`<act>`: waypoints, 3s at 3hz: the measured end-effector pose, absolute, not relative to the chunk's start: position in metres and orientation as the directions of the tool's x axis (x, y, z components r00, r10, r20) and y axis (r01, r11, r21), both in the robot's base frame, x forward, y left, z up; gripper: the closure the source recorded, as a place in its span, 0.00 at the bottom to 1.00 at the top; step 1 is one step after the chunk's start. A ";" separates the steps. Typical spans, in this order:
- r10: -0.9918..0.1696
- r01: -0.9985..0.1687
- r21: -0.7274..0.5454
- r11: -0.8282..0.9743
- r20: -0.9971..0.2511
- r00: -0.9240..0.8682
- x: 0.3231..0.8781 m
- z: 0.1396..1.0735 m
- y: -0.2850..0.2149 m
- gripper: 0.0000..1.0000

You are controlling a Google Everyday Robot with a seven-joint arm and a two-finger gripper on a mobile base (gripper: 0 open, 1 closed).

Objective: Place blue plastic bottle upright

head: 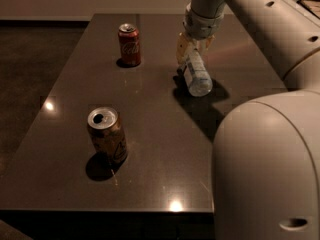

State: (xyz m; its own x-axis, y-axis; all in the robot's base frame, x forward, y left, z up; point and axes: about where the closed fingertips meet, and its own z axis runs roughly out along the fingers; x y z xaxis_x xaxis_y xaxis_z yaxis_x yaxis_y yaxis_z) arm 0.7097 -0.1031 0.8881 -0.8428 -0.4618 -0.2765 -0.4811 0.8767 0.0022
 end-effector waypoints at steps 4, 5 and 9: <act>-0.650 -0.786 -0.201 0.584 -0.696 -0.305 0.675 0.958 -0.074 1.00; -0.581 -0.791 -0.252 0.557 -0.799 -0.154 0.674 0.972 -0.070 1.00; -0.267 -0.767 -0.336 0.547 -0.938 0.221 0.661 0.980 -0.091 1.00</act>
Offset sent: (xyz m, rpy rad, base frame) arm -0.0386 0.0226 0.0706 0.1138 -0.4226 0.4432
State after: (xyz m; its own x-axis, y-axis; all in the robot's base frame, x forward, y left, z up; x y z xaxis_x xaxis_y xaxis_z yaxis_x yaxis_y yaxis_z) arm 0.6615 -0.0912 0.9800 0.2209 -0.2667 -0.9381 -0.7666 0.5471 -0.3361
